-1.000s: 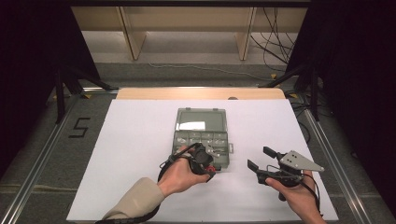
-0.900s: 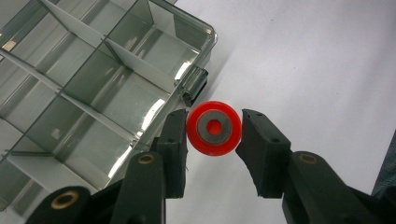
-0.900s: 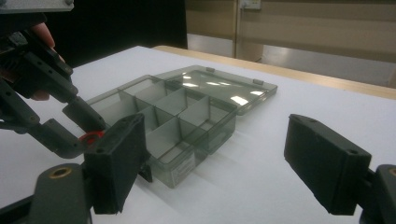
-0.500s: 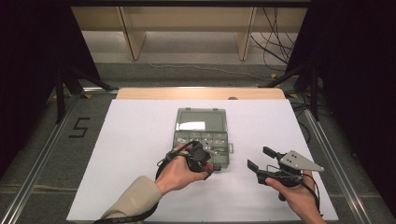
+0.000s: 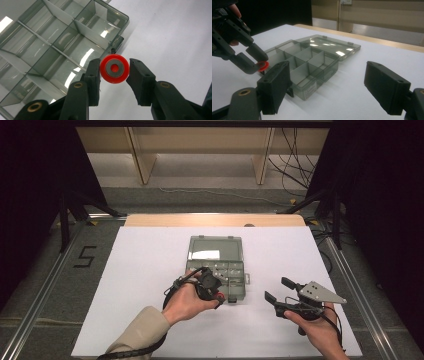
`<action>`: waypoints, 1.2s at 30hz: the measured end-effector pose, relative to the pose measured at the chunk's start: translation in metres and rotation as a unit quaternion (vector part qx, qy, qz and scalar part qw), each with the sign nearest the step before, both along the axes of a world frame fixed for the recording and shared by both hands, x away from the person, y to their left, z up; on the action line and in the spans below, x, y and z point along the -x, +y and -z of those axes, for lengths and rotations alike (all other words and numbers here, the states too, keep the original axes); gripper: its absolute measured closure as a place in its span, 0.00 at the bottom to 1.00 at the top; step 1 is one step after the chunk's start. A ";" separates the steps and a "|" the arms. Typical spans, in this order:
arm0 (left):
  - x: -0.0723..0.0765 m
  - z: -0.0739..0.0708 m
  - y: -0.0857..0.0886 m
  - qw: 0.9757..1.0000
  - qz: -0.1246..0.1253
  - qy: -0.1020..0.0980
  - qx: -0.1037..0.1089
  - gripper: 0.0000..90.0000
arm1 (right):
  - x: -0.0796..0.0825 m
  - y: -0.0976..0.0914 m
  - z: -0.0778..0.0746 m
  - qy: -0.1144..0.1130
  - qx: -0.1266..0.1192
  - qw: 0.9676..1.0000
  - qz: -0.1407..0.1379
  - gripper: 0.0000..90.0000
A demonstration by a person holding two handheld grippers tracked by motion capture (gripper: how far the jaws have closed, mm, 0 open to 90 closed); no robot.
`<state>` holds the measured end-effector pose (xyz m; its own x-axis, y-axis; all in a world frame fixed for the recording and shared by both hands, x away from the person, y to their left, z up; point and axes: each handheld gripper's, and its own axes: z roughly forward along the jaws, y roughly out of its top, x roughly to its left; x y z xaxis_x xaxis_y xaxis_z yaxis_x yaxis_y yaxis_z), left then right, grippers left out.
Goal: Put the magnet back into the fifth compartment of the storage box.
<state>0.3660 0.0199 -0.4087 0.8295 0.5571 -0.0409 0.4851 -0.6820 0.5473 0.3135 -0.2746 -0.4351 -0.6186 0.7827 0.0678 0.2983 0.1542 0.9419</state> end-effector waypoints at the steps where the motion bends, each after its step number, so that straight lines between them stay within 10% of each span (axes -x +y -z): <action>1: 0.000 0.000 0.001 1.000 -0.001 0.000 0.002 0.69 | 0.000 0.000 0.000 0.001 0.000 1.000 0.000 0.24; 36: -0.021 -0.008 0.031 0.999 -0.049 -0.003 -0.020 0.69 | -0.002 0.002 0.002 -0.013 -0.019 1.000 -0.002 0.24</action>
